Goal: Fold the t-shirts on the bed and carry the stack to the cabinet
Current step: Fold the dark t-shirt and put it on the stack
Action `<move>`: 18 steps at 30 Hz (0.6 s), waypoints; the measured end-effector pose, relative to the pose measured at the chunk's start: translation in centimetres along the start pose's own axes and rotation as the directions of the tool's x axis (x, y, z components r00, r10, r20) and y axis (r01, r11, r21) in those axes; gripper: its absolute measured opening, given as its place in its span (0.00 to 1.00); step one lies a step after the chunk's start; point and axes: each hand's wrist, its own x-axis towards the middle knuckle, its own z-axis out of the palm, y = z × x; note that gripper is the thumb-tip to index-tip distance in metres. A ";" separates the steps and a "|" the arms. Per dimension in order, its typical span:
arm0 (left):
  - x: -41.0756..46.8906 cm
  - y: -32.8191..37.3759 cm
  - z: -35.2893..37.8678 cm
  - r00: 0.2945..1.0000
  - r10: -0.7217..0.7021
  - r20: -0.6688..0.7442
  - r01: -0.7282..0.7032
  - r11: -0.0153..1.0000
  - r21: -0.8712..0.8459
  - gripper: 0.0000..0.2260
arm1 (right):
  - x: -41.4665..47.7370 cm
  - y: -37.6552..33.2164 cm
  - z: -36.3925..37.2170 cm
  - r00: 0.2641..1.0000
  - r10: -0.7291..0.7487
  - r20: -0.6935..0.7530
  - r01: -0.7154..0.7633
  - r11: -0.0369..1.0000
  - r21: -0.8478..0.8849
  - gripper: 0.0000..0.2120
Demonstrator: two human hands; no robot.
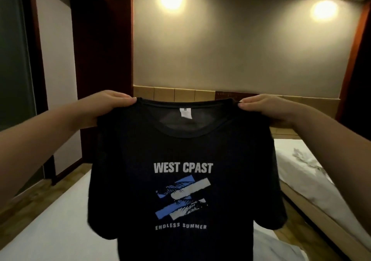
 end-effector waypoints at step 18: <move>-6.8 -4.0 19.7 0.920 -0.122 -0.373 -0.042 0.915 -0.402 0.08 | -7.4 1.0 22.9 0.807 -0.064 -0.587 0.078 0.997 0.000 0.08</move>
